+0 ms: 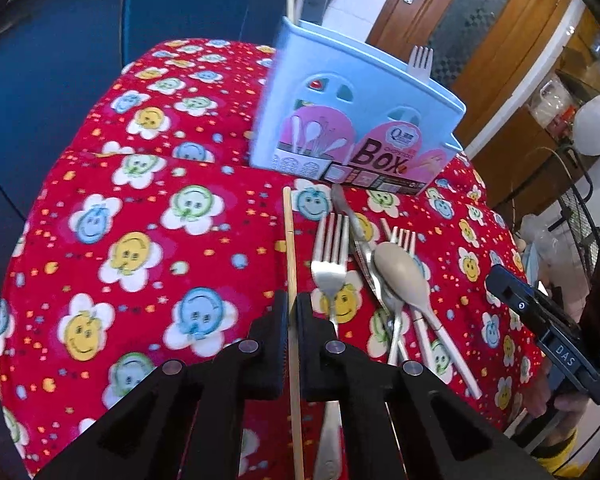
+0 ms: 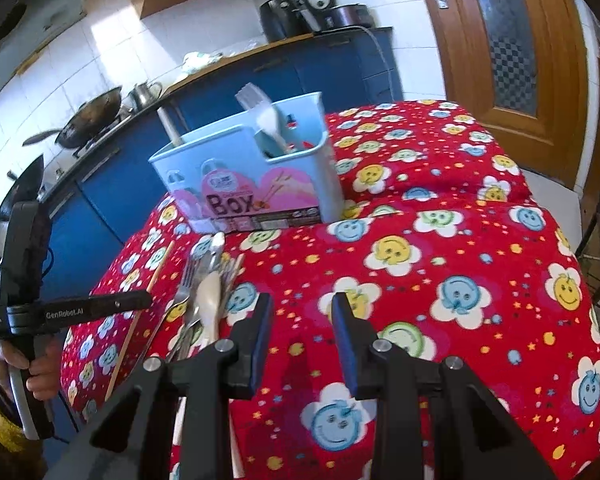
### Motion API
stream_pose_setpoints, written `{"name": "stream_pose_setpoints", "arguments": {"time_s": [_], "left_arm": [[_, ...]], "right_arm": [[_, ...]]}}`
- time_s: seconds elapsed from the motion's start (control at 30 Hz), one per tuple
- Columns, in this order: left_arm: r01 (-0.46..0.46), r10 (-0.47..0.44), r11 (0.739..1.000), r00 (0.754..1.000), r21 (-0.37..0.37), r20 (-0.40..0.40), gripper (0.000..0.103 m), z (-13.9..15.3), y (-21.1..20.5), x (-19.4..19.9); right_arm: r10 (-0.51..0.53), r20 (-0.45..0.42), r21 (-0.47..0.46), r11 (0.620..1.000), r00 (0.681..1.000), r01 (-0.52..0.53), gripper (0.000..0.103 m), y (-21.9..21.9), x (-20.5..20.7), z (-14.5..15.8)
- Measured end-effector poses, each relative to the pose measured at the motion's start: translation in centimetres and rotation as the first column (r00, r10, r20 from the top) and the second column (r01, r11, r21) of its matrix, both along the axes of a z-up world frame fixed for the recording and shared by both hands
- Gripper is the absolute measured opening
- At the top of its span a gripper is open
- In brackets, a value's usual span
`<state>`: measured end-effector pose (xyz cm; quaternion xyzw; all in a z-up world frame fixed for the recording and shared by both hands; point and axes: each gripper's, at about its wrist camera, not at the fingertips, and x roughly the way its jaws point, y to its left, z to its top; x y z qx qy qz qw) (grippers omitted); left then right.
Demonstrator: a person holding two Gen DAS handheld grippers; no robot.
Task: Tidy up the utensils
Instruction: 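Grasp a wooden chopstick with the left tool while the right tool grasps the white plastic spoon, then lift the chopstick and white spoon and carry both up over the box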
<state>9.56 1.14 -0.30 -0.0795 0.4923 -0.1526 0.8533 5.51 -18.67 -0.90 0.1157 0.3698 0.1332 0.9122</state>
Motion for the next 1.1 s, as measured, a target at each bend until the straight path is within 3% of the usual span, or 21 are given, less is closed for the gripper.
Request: {"name": "stream_pose_setpoints", "arguments": {"time_s": [0.2, 0.43, 0.8, 0.87, 1.03, 1.1], "left_arm": [[-0.004, 0.004, 1.0, 0.998, -0.003, 0.066, 0.004, 0.8, 0.9, -1.0], [0.007, -0.006, 1.0, 0.99, -0.007, 0.14, 0.004, 1.6, 1.5, -1.8], [0.031, -0.02, 0.998, 0.981, -0.055, 0.195, 0.004, 2.1, 1.8, -2.5], [0.035, -0.022, 0.997, 0.979, -0.062, 0.202, 0.004, 2.1, 1.9, -2.5], [0.036, -0.019, 0.996, 0.979, -0.08, 0.204, 0.004, 2.2, 2.2, -2.5], [0.036, -0.018, 0.996, 0.978, -0.084, 0.209, 0.004, 2.3, 2.2, -2.7]], "right_arm": [[0.084, -0.067, -0.046, 0.995, 0.994, -0.087, 0.033, 2.2, 0.4, 0.0], [0.193, -0.18, -0.083, 0.974, 0.964, -0.211, 0.033, 5.0, 0.9, -0.4], [0.253, -0.32, -0.075, 0.954, 0.913, -0.291, 0.032, 7.2, 3.1, -1.3], [0.256, -0.329, -0.058, 0.955, 0.909, -0.29, 0.03, 7.1, 3.6, -1.4], [0.274, -0.338, 0.016, 0.958, 0.901, -0.285, 0.01, 6.6, 4.2, -1.5], [0.278, -0.326, 0.02, 0.958, 0.904, -0.287, 0.009, 6.6, 4.1, -1.4]]}}
